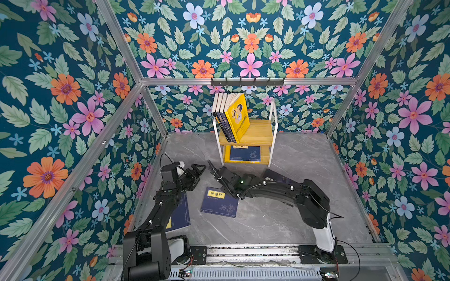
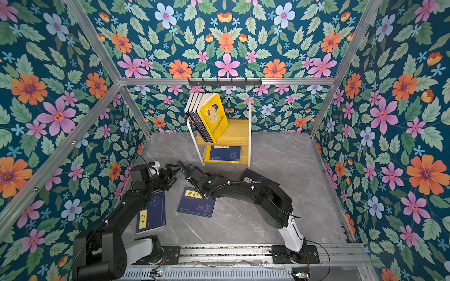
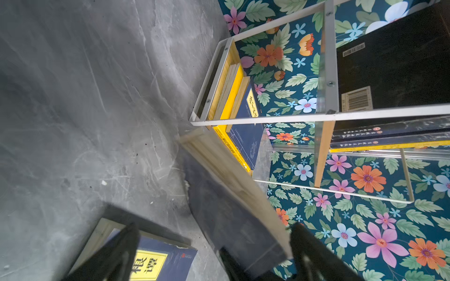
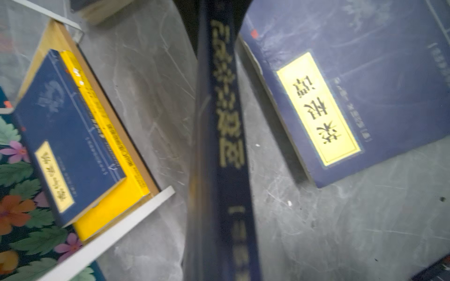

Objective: Stacking books/files
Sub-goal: Place the book on the bookshelf.

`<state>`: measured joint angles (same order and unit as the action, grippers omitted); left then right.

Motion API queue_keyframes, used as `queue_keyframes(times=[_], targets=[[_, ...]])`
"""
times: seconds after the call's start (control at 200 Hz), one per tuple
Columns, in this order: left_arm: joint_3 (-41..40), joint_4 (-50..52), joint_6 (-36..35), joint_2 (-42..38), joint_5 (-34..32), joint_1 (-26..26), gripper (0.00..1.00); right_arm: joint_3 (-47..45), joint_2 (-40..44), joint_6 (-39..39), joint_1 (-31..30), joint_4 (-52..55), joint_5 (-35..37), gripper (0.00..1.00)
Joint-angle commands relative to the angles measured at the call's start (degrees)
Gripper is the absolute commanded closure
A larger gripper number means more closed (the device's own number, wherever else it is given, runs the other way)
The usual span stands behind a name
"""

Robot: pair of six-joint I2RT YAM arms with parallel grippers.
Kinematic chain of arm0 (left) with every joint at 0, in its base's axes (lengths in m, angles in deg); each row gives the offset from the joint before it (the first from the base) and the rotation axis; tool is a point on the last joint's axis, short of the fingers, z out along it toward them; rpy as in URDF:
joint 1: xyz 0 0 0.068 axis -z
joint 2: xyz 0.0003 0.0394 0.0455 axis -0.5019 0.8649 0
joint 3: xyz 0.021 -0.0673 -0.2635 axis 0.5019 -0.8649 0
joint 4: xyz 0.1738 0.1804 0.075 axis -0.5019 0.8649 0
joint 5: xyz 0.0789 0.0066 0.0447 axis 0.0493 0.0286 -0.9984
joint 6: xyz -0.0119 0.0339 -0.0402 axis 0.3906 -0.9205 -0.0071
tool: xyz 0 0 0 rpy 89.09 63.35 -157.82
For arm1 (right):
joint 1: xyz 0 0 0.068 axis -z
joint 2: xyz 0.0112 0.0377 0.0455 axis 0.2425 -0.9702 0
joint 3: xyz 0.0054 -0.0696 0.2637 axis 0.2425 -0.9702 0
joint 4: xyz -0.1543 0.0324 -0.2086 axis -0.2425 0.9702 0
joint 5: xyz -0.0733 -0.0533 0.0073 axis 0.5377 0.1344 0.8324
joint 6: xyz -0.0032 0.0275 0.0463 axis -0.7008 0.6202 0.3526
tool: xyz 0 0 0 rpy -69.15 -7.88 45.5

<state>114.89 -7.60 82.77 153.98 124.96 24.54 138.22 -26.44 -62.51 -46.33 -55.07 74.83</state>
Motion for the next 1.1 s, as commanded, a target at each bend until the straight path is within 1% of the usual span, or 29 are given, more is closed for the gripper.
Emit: queue_keyframes(times=[0.0, 0.135, 0.2, 0.38, 0.495, 0.61, 0.71, 0.845, 0.95, 1.01, 1.09], targets=[[-0.7, -0.1, -2.2, -0.2, -0.2, 0.0, 0.00, -5.0, 3.4, -7.3, 0.0, -11.6, 0.3, 1.00], [-0.8, -2.8, 0.3, 0.4, 2.7, 0.3, 0.00, -9.2, 5.6, -13.4, -0.4, -18.6, 0.9, 1.00], [-1.0, -4.6, 1.3, 0.7, 3.3, 0.9, 0.00, -11.6, 6.5, -17.0, -0.7, -23.8, 0.8, 1.00], [-0.5, -7.5, 2.5, 1.6, 5.8, 2.2, 0.00, -14.2, 6.3, -24.2, -1.9, -32.5, 2.6, 1.00], [-0.6, -8.3, 2.7, 1.9, 5.4, 2.5, 0.00, -16.3, 5.4, -30.2, -2.3, -38.6, 3.5, 1.00], [0.8, -7.5, 2.8, 1.5, 6.5, 2.2, 0.00, -17.5, 4.8, -33.9, -2.3, -41.2, 5.5, 1.00], [1.1, -6.3, 2.0, 0.9, 6.1, 1.8, 0.00, -20.0, 5.7, -35.0, -2.1, -43.8, 5.4, 1.00], [1.4, -4.2, 0.4, 0.9, 5.6, 1.1, 0.00, -21.0, 6.6, -36.7, -1.9, -43.5, 6.3, 1.00], [0.9, -4.4, -0.6, 0.7, 5.1, 1.1, 0.00, -23.0, 8.0, -38.4, -1.6, -45.0, 6.3, 1.00], [1.3, -2.8, -2.4, 0.4, 4.5, 0.8, 0.00, -23.4, 8.8, -39.1, -1.2, -44.1, 7.3, 1.00], [3.2, 1.3, -6.4, -0.1, 4.1, -0.1, 0.00, -24.7, 11.5, -40.0, -1.1, -41.8, 7.8, 1.00]])
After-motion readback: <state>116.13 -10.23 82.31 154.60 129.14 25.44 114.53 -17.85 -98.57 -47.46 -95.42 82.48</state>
